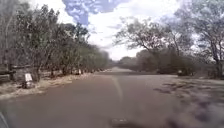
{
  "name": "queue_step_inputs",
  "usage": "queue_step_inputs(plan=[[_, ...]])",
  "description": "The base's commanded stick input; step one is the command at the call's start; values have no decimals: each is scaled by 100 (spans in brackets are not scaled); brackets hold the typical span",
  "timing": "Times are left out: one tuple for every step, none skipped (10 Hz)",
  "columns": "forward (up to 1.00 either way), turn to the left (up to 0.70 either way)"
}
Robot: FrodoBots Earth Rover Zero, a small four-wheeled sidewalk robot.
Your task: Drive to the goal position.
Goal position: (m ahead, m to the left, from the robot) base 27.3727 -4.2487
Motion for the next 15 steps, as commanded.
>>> queue_step_inputs(plan=[[70, 35], [70, 0], [70, 0], [70, 0], [70, 0], [70, 0], [70, 0], [70, 0], [70, 0], [70, 0], [70, 0], [70, 0], [70, 0], [70, 0], [70, 0]])
